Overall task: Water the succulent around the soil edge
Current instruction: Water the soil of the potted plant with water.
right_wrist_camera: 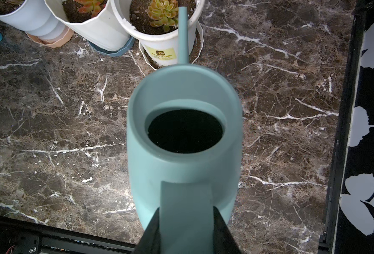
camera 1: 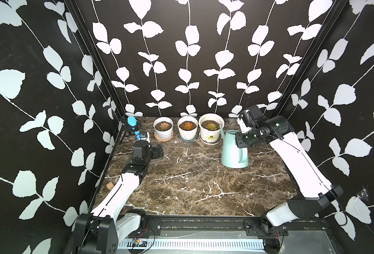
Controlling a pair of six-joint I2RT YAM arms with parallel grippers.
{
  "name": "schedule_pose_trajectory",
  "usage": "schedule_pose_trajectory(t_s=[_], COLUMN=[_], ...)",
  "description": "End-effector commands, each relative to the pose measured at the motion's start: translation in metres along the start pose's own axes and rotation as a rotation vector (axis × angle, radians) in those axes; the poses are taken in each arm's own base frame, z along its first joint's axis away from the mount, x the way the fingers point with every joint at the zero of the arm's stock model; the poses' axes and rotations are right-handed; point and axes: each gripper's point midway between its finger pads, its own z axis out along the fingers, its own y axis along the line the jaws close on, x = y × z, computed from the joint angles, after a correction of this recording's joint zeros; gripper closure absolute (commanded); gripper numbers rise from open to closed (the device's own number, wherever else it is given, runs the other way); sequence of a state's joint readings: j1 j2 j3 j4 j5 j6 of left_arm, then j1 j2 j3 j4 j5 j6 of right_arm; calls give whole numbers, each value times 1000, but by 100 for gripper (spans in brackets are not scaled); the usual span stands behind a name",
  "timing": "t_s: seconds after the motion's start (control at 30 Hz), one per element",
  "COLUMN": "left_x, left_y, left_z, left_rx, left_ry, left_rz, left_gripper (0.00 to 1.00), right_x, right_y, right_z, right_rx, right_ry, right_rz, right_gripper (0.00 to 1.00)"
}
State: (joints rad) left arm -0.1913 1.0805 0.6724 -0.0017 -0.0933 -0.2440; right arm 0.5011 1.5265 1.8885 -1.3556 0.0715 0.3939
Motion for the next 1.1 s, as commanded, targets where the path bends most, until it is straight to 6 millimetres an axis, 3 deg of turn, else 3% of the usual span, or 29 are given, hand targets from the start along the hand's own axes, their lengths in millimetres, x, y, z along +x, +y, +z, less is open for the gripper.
schedule_pose_trajectory(t_s=[0.0, 1.07], left_x=[-14, -14], left_y=[-6, -6], left_z=[-3, -3], left_rx=[17, 22], left_ry=[-33, -30], left_rz=[1, -2], left_gripper=[1, 1], right_x=[-5, 13], right_y=[3, 33], right_z=[-10, -21], right_rx=[-37, -84], right_ry=[-58, -29], right_rz=[20, -44], right_gripper=[100, 100])
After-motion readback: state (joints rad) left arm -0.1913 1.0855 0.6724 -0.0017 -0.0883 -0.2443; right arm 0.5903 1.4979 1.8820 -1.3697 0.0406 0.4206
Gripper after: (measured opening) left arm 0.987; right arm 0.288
